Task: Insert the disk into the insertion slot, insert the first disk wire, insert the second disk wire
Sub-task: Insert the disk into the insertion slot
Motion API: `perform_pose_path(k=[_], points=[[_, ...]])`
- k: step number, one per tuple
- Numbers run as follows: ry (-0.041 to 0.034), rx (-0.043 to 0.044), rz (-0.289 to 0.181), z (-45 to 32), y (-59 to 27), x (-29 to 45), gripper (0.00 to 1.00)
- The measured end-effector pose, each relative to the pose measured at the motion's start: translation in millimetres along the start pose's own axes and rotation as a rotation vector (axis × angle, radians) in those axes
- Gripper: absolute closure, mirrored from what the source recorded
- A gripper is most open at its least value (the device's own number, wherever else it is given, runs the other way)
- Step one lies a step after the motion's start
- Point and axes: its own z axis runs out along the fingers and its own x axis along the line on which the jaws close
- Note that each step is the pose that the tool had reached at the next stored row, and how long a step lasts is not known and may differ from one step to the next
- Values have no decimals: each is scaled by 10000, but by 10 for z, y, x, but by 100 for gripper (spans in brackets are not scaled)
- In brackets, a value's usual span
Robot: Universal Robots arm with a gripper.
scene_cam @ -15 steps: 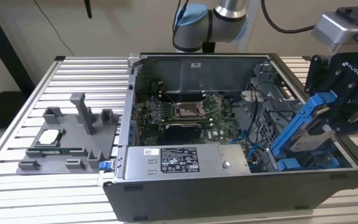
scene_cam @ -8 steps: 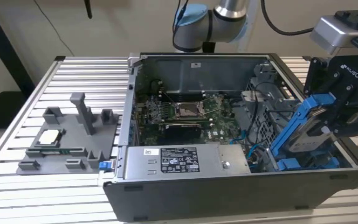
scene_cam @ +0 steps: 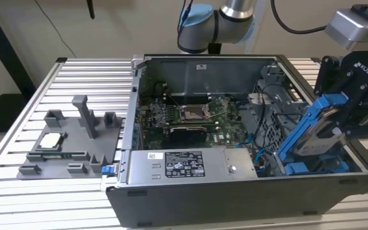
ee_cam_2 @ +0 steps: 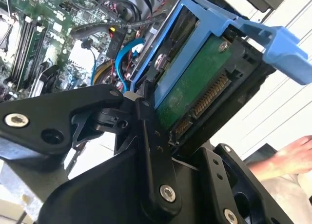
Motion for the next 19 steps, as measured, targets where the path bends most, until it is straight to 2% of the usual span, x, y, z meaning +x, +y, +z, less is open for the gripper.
perform_pose_path(k=[10, 12, 15, 19], points=[[-34, -34, -4, 118, -27, 8, 67], [-30, -89, -4, 98, -30, 6, 67], [-30, -189, 5, -1, -35, 1, 67], [-26, -389, 18, -73, -57, -3, 67]])
